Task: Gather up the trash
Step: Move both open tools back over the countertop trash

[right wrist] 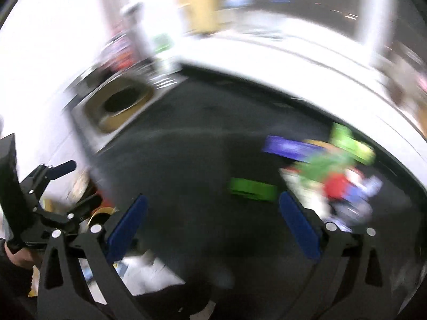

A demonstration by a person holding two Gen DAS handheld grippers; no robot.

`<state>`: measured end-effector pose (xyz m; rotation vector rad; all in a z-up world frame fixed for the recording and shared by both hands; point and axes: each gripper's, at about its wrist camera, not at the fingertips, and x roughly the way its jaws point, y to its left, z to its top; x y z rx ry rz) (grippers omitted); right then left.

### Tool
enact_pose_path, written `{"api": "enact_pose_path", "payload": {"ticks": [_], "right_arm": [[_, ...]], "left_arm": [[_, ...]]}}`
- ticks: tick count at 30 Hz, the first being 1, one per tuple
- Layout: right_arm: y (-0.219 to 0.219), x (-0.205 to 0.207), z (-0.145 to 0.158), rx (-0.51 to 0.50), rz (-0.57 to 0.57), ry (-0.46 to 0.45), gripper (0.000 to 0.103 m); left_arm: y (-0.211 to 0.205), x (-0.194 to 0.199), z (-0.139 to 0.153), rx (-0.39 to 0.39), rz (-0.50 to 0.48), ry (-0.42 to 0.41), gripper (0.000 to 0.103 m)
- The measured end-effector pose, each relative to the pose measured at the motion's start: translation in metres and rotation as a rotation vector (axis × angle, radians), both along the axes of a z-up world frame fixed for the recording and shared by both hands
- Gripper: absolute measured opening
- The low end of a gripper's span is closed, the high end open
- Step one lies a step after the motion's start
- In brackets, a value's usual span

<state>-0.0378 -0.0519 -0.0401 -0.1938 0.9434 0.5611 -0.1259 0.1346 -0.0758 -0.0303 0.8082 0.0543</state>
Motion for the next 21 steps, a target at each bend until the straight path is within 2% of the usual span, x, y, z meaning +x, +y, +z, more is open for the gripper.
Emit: {"api": "enact_pose_path", "payload": {"ticks": [2, 6, 11, 21], "right_arm": [[-0.053, 0.009, 0.006, 0.011, -0.127, -0.013, 0.096], [-0.131, 0.009, 0.01, 0.019, -0.291, -0.015, 0.096], [-0.198, -0.001, 0.006, 0.044, -0.406, -0.002, 0.096], [-0.212, 0.005, -0.008, 0.045, -0.403, 0.036, 0.096]], "left_arm": [[-0.033, 0.025, 0.007, 0.012, -0.111, -0.013, 0.096], [-0.095, 0.054, 0.013, 0.041, -0.277, -0.019, 0.096], [-0.135, 0.063, 0.012, 0.09, -0.38, -0.013, 0.096], [-0.152, 0.087, -0.001, 0.111, -0.401, 0.022, 0.096]]}}
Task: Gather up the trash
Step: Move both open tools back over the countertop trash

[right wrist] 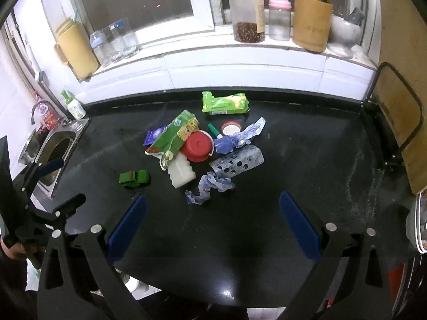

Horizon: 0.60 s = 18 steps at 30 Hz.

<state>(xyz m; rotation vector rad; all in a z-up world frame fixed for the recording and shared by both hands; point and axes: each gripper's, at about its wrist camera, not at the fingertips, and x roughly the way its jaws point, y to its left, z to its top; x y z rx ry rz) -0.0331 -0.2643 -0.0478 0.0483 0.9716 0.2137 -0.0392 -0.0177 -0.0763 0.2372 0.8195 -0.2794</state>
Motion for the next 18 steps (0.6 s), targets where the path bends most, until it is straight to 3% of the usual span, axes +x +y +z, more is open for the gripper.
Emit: {"api": "enact_pose_path", "payload": {"ticks": [7, 18], "right_arm": [[0.011, 0.02, -0.036, 0.001, 0.026, 0.07, 0.096], [0.044, 0.067, -0.144, -0.049, 0.026, 0.196, 0.096]], "left_arm": [[0.017, 0.027, -0.031, 0.012, 0.019, 0.052, 0.096], [0.028, 0.077, -0.125, 0.05, -0.019, 0.151, 0.096]]}}
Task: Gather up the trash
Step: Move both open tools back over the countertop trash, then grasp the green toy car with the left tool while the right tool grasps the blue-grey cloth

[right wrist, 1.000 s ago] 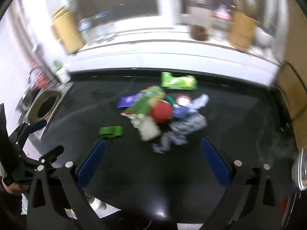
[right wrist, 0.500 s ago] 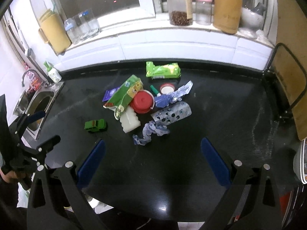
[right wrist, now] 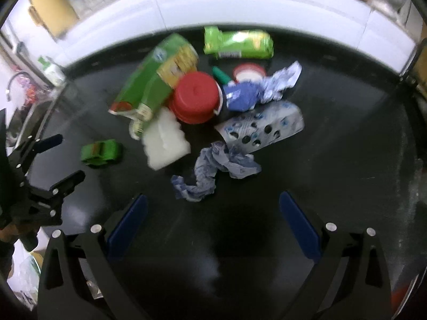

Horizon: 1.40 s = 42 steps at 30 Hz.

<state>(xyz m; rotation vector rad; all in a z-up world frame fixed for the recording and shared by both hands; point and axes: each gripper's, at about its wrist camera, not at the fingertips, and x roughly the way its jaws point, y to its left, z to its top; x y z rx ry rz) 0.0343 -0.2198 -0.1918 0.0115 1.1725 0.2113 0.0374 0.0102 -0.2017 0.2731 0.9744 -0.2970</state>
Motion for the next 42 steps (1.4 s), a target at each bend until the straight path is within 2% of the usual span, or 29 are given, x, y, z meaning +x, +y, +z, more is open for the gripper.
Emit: {"api": "enact_pose_path", "payload": {"ticks": [4, 7, 8, 9, 10, 11, 12, 16, 17, 18, 22, 35, 42], "right_arm": [[0.007, 0.016, -0.032, -0.023, -0.033, 0.033, 0.091], [0.007, 0.024, -0.048, -0.018, -0.057, 0.064, 0.084], [0.007, 0.025, -0.05, -0.013, -0.06, 0.064, 0.082], [0.009, 0.024, -0.05, -0.028, -0.056, 0.043, 0.074], [0.011, 0.024, -0.05, -0.037, -0.05, 0.034, 0.059], [0.013, 0.024, -0.049, -0.039, -0.044, 0.028, 0.048], [0.014, 0.023, -0.048, -0.029, -0.034, 0.027, 0.025], [0.014, 0.02, -0.044, -0.014, -0.04, 0.029, 0.022], [0.012, 0.017, -0.04, -0.011, -0.042, 0.021, 0.022], [0.01, 0.015, -0.037, -0.007, -0.043, 0.017, 0.022], [0.003, 0.0, -0.016, 0.0, -0.043, -0.019, 0.022], [0.002, -0.035, 0.05, -0.004, 0.025, -0.117, 0.022], [0.0, -0.041, 0.061, -0.005, 0.051, -0.135, 0.022]], "left_arm": [[0.003, 0.011, -0.017, -0.013, -0.025, 0.001, 0.095], [0.005, 0.015, -0.026, -0.013, -0.039, 0.018, 0.089], [0.005, 0.016, -0.03, -0.012, -0.045, 0.025, 0.081], [0.004, 0.016, -0.032, -0.002, -0.049, 0.03, 0.075], [0.002, 0.016, -0.035, 0.01, -0.055, 0.036, 0.061], [0.001, 0.014, -0.036, 0.009, -0.06, 0.034, 0.057], [0.001, 0.014, -0.037, 0.008, -0.056, 0.038, 0.057], [-0.005, 0.004, -0.034, 0.012, -0.047, 0.055, 0.056], [-0.005, 0.001, -0.03, 0.005, -0.036, 0.053, 0.051], [-0.005, 0.0, -0.026, -0.005, -0.024, 0.055, 0.036], [-0.002, -0.008, -0.011, -0.036, 0.05, 0.059, 0.036], [-0.012, -0.046, 0.034, -0.039, 0.159, 0.04, 0.036], [-0.016, -0.052, 0.044, -0.027, 0.183, 0.023, 0.036]]}}
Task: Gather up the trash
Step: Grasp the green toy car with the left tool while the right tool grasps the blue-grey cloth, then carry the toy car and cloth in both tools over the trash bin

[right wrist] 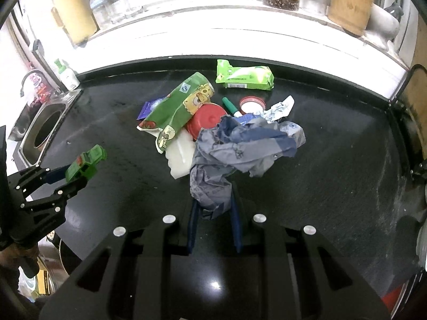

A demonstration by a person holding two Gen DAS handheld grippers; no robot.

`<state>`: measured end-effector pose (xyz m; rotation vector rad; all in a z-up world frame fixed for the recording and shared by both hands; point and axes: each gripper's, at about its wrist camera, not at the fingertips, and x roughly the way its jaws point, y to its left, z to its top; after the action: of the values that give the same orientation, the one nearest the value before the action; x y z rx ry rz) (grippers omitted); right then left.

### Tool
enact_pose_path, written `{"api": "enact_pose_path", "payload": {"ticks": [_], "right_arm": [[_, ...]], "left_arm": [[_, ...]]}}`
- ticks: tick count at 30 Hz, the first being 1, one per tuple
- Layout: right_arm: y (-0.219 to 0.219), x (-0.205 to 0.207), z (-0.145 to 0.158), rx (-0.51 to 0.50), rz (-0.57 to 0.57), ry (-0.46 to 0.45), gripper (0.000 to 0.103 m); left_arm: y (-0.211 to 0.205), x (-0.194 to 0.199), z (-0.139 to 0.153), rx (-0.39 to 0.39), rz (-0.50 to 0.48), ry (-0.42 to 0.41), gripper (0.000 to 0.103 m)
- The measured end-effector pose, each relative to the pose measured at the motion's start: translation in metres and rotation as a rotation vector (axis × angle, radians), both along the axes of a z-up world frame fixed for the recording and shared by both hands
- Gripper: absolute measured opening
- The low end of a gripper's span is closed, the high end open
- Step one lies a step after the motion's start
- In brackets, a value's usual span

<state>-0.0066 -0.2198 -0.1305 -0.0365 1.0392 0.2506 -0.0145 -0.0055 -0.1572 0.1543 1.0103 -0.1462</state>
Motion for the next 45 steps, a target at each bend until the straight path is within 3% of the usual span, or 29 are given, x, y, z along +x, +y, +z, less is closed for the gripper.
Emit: {"api": "enact_pose_path", "payload": {"ticks": [14, 21, 27, 33, 39, 45], "right_arm": [[0.008, -0.002, 0.015, -0.007, 0.055, -0.026, 0.022], [0.055, -0.003, 0.043, 0.014, 0.192, -0.064, 0.022], [0.135, -0.013, 0.061, 0.042, 0.401, -0.085, 0.022], [0.24, -0.044, 0.059, 0.071, 0.677, -0.05, 0.022], [0.355, -0.119, 0.035, 0.09, 1.011, 0.031, 0.022], [0.456, -0.202, -0.018, 0.086, 1.275, 0.159, 0.022]], "left_arm": [[0.001, -0.006, 0.02, 0.001, 0.061, -0.02, 0.036], [0.03, -0.03, 0.05, -0.018, 0.18, -0.063, 0.036], [0.082, -0.078, 0.075, -0.002, 0.361, -0.103, 0.036], [0.149, -0.152, 0.076, 0.015, 0.625, -0.105, 0.036], [0.22, -0.252, 0.039, -0.019, 0.937, -0.041, 0.036], [0.271, -0.343, -0.021, -0.038, 1.17, 0.016, 0.036]]}}
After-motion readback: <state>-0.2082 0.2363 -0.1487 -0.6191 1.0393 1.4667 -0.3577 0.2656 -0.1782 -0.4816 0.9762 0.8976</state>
